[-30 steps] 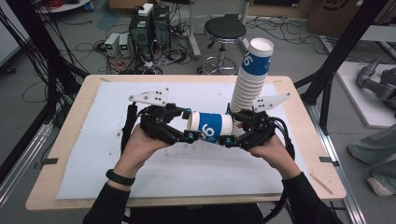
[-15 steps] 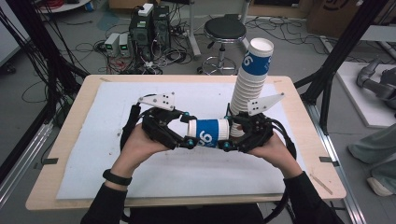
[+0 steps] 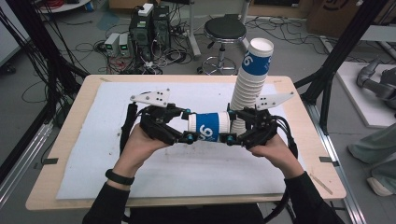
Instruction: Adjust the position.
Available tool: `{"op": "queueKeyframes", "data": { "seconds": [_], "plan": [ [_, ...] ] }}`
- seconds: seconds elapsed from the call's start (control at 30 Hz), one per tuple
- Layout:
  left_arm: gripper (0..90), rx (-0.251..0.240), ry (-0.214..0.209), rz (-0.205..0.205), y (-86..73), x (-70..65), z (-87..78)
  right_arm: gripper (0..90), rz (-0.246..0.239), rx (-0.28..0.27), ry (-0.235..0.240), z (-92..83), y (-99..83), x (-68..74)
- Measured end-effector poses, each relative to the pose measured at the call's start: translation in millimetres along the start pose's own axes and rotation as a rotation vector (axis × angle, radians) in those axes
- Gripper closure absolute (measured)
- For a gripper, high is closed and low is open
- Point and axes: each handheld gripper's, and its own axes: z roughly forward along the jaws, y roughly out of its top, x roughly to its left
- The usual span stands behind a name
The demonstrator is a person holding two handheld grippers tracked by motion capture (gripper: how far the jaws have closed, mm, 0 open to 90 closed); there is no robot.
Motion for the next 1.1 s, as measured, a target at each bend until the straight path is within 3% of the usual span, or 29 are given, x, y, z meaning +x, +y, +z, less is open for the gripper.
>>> {"op": "queueKeyframes", "data": {
  "seconds": [0.13, 0.23, 0.43, 0.63, 0.73, 0.87, 1.1],
  "plan": [
    [29.9, -0.032, -0.012, -0.010, -1.3, 1.5, -0.9, 14.3, -0.004, -0.014, 0.018, 0.8, 0.1, 0.4],
    [29.9, -0.052, -0.024, -0.011, -1.6, 1.4, 0.4, 14.2, -0.001, 0.005, 0.029, 6.1, -1.0, 1.4],
    [29.9, -0.022, -0.029, -0.006, -2.7, 0.9, 4.7, 17.4, -0.021, 0.012, 0.039, 8.1, -1.1, 1.4],
    [28.9, 0.038, -0.005, 0.010, -2.1, -3.5, 6.4, 19.8, -0.040, 0.035, 0.044, 7.2, -1.2, 0.0],
    [22.8, 0.076, 0.014, 0.008, -0.8, -5.5, 6.3, 20.2, -0.041, 0.064, 0.032, 7.5, -1.4, -0.6],
    [20.6, 0.180, 0.038, 0.042, 2.2, -8.3, 8.6, 20.3, -0.058, 0.108, 0.013, 9.7, -1.1, -0.3],
    [22.2, 0.288, 0.047, 0.054, -1.1, -9.3, 21.4, 20.3, -0.072, 0.174, 0.007, 16.8, -1.6, 2.8]
  ]
}}
